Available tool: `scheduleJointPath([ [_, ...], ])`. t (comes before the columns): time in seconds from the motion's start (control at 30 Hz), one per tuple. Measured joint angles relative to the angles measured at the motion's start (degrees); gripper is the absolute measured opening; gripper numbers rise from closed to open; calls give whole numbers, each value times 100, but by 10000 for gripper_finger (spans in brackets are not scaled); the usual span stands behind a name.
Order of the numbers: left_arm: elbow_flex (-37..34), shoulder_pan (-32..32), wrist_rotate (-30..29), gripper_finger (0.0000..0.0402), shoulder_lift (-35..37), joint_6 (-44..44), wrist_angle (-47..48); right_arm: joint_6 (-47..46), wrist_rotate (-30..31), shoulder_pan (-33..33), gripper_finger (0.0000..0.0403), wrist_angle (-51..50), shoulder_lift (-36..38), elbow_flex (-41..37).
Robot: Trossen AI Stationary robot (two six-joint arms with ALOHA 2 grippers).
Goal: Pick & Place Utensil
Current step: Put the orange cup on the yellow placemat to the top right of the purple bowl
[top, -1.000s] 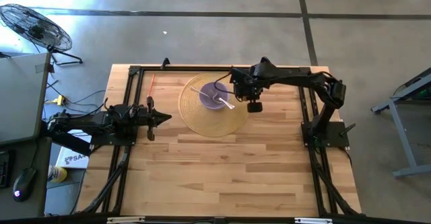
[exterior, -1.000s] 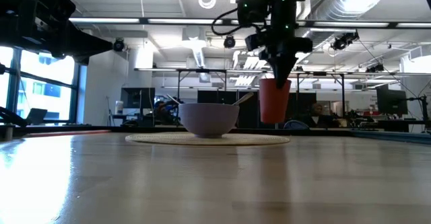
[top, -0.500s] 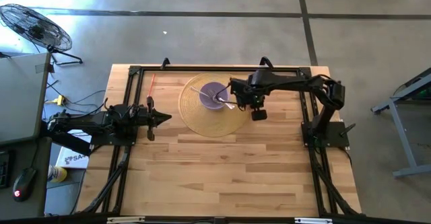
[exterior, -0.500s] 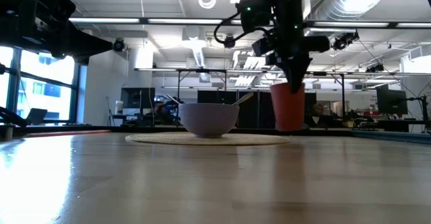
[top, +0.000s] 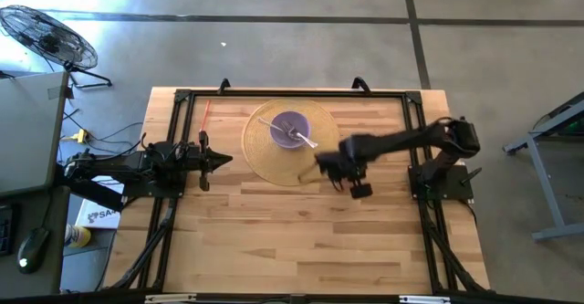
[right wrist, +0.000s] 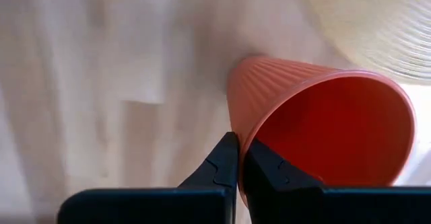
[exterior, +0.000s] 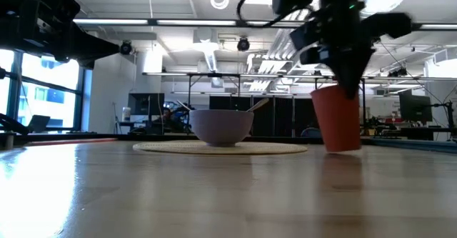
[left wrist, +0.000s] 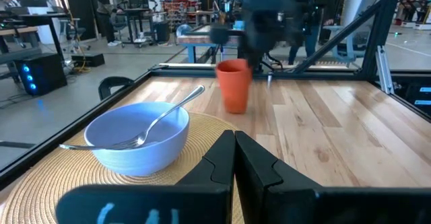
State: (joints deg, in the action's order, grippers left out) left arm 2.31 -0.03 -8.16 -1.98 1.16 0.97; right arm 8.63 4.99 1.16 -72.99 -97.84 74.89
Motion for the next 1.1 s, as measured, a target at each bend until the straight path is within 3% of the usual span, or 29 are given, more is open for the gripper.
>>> scheduleJointPath([
  [0.33, 0, -1, -1, 1, -2, 0, 2, -1191, 74, 1789, 11, 222, 289, -334],
  [0.63, 0, -1, 1, 1, -2, -1, 0, -2011, 54, 2230, 27, 665, 282, -546],
  [0.93, 0, 1, -1, 1, -2, -1, 2, -2144, 77, 2208, 137, 493, 282, 132],
  [1.1, 0, 0, 0, 1, -2, -1, 1, -2642, 71, 2274, 204, -188, 439, 463],
])
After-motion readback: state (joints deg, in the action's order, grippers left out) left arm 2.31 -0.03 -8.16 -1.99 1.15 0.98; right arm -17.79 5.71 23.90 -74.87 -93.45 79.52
